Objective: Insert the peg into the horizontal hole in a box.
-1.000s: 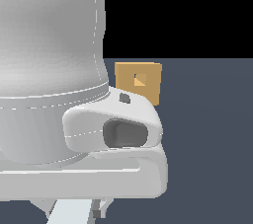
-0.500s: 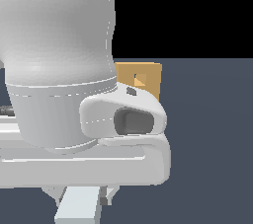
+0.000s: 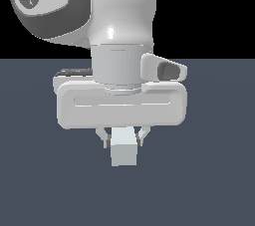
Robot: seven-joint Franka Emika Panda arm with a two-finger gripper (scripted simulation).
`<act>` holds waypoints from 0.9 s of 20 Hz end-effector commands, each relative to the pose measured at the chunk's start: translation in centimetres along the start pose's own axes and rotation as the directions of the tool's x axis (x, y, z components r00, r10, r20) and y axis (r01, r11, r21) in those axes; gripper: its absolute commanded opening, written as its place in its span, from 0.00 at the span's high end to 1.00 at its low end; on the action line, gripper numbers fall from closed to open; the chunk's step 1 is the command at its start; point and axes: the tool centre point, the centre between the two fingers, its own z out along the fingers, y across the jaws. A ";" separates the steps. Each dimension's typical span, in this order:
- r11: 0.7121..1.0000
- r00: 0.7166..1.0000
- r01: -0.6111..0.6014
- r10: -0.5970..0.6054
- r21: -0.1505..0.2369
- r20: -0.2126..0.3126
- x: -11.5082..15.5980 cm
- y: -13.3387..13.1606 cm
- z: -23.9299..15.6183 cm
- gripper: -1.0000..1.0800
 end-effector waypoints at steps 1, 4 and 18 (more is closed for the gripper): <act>1.000 1.000 0.016 -0.016 -0.003 0.001 2.6 1.8 -1.2 1.00; 0.999 0.999 0.035 -0.035 -0.003 0.001 5.8 3.8 -2.5 1.00; 0.996 0.996 0.085 -0.085 -0.003 0.000 14.0 9.0 -5.6 1.00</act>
